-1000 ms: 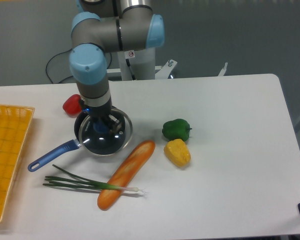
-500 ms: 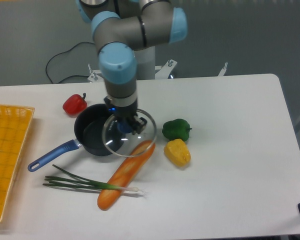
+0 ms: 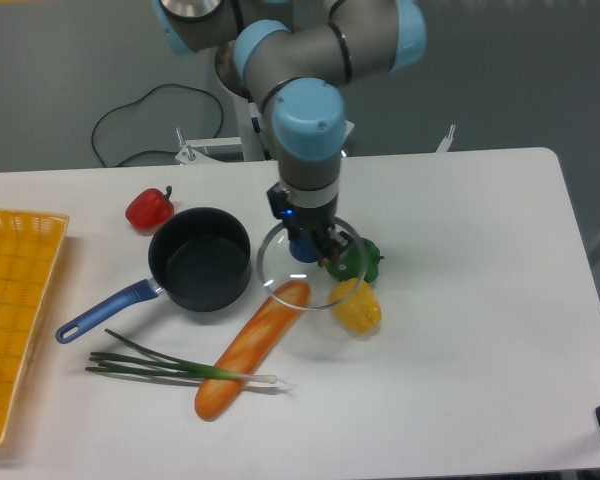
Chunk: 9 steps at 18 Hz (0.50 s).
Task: Open the lid
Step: 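Carry the glass lid away from the saucepan toward the peppers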
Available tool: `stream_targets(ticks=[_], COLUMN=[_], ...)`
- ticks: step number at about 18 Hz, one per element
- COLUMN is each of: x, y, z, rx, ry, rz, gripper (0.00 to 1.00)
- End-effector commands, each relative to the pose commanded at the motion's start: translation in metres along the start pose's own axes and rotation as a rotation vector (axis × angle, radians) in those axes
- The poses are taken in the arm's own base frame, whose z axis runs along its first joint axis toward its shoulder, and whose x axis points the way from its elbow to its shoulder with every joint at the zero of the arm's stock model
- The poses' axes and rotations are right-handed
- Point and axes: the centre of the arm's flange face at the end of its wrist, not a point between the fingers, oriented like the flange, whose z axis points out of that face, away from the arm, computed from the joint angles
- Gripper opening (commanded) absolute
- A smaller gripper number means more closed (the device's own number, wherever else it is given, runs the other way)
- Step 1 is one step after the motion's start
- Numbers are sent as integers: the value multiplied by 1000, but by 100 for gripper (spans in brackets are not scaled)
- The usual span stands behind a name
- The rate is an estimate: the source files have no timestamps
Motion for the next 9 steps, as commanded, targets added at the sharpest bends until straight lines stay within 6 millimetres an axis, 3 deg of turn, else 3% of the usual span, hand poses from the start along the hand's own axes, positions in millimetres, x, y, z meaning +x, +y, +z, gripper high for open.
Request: stream_targets(ticks=[5, 9], x=[-13, -16], y=[23, 27], z=[1, 4], rx=[-26, -30], ry=[0, 5], rz=[8, 6], gripper=[55, 55])
